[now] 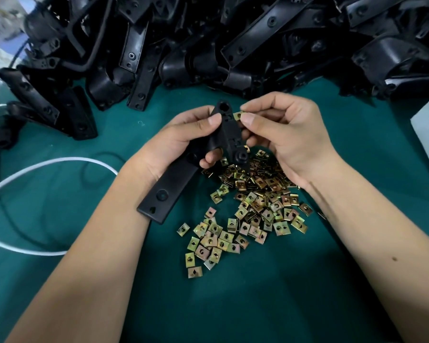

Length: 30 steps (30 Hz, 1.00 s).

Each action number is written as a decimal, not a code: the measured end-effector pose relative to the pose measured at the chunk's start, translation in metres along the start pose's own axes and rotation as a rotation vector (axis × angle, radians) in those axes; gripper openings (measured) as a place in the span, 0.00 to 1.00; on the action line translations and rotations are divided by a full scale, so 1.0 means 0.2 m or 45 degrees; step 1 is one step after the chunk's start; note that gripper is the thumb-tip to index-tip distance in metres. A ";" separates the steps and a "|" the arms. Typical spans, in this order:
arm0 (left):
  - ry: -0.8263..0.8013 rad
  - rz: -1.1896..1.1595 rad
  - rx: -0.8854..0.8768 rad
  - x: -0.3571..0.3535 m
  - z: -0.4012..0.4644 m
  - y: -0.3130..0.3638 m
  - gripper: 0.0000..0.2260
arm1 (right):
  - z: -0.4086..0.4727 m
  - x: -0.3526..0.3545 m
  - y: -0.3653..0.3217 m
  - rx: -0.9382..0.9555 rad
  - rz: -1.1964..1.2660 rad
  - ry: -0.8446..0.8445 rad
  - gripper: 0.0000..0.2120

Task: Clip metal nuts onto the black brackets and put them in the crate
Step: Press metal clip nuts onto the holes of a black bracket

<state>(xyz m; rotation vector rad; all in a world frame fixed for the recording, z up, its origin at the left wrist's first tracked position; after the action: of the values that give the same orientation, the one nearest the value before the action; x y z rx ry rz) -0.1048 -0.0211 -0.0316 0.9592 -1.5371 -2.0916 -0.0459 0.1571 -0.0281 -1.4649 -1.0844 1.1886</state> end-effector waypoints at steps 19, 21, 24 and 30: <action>0.010 0.109 -0.032 0.00 0.00 -0.03 0.05 | -0.03 -0.04 0.00 -0.063 -0.023 0.036 0.07; 0.014 0.126 -0.029 -0.01 0.01 -0.03 0.04 | -0.02 -0.03 -0.01 -0.025 -0.108 0.056 0.08; 0.049 0.105 -0.029 -0.01 0.01 -0.02 0.05 | -0.01 -0.02 -0.03 -0.011 -0.244 0.082 0.10; 0.275 -0.266 -0.071 0.09 0.01 0.01 0.06 | 0.03 0.11 -0.05 0.156 -1.186 0.285 0.05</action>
<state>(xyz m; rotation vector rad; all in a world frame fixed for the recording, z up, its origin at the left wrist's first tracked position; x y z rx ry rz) -0.1191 -0.0324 -0.0357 1.3264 -1.3129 -2.0744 -0.0500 0.1806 -0.0219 -0.7878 -1.2858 0.4043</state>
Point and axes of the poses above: each hand's wrist, its own z-axis towards the middle knuckle, its own x-axis out of the back of the hand, y = z × x, the point moved 2 cm from there along z, towards the middle knuckle, and after that the axes turned 13 degrees about -x, right-handed, at the moved point
